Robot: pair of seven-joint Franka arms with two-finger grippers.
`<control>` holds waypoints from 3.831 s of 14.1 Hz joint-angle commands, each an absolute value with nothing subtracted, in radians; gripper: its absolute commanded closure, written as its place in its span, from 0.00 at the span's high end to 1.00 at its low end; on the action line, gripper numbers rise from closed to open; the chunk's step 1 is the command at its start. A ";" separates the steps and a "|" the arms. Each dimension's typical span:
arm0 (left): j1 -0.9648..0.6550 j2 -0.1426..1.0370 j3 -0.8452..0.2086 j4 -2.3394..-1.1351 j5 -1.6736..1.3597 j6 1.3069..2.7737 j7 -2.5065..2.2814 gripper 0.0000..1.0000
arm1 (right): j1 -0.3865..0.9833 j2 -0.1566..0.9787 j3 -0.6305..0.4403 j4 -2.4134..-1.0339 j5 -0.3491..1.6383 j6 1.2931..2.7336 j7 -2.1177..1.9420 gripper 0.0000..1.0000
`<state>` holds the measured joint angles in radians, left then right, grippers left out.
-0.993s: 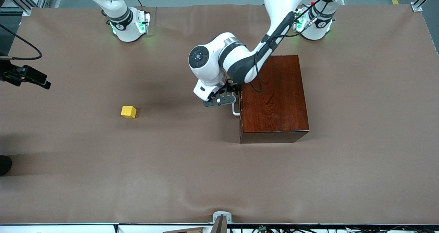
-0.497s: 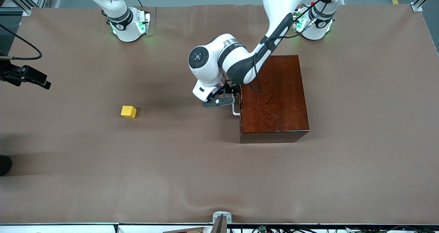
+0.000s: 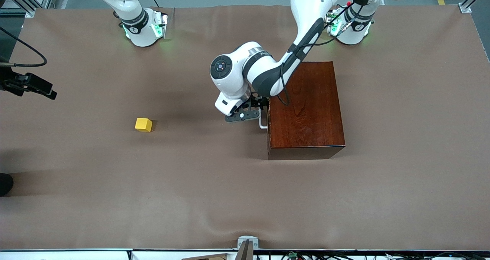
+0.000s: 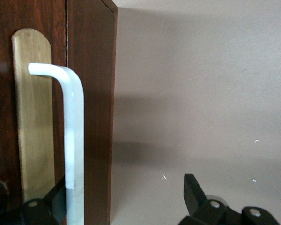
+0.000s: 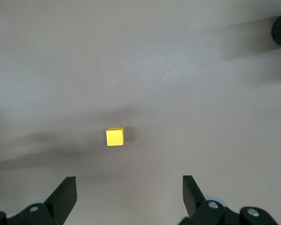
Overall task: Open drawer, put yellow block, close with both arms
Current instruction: 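Pull the drawer open by its handle with the left gripper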
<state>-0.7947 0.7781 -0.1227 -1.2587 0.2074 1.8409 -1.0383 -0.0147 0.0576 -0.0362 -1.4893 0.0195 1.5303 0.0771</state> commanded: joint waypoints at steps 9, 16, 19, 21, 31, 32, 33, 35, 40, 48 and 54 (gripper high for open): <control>-0.838 0.795 -0.115 -1.221 0.227 1.908 -1.120 1.00 | -0.023 0.041 -0.029 -1.497 0.032 1.526 0.084 1.00; -0.836 0.796 -0.117 -1.223 0.224 2.028 -1.106 1.00 | -0.023 0.041 -0.029 -1.497 0.032 1.528 0.084 1.00; -0.836 0.799 -0.120 -1.223 0.224 2.063 -1.097 1.00 | -0.023 0.043 -0.029 -1.497 0.032 1.528 0.084 1.00; -0.838 0.813 -0.121 -1.223 0.224 2.085 -1.097 1.00 | -0.021 0.041 -0.029 -1.497 0.032 1.526 0.084 1.00; -0.844 0.841 -0.123 -1.223 0.224 2.227 -1.094 1.00 | -0.023 0.041 -0.029 -1.497 0.032 1.528 0.083 1.00; -0.847 0.841 -0.123 -1.223 0.224 2.236 -1.094 1.00 | -0.023 0.041 -0.029 -1.497 0.032 1.528 0.084 1.00; -0.854 0.842 -0.123 -1.223 0.224 2.244 -1.094 1.00 | -0.020 0.043 -0.029 -1.497 0.032 1.529 0.084 1.00; -0.857 0.842 -0.123 -1.223 0.224 2.249 -1.097 1.00 | -0.021 0.043 -0.029 -1.497 0.032 1.529 0.083 1.00; -0.871 0.841 -0.124 -1.223 0.221 2.249 -1.109 1.00 | -0.025 0.041 -0.029 -1.497 0.031 1.528 0.083 1.00; -0.876 0.842 -0.126 -1.221 0.184 2.316 -1.157 1.00 | -0.025 0.043 -0.029 -1.496 0.032 1.534 0.084 1.00; -0.897 0.850 -0.126 -1.218 0.184 2.362 -1.160 1.00 | -0.023 0.043 -0.029 -1.496 0.031 1.534 0.084 1.00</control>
<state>-0.8670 0.8018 -0.1143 -1.2800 0.2053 2.3007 -1.1332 -0.0146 0.0576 -0.0358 -1.4893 0.0195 1.5332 0.0771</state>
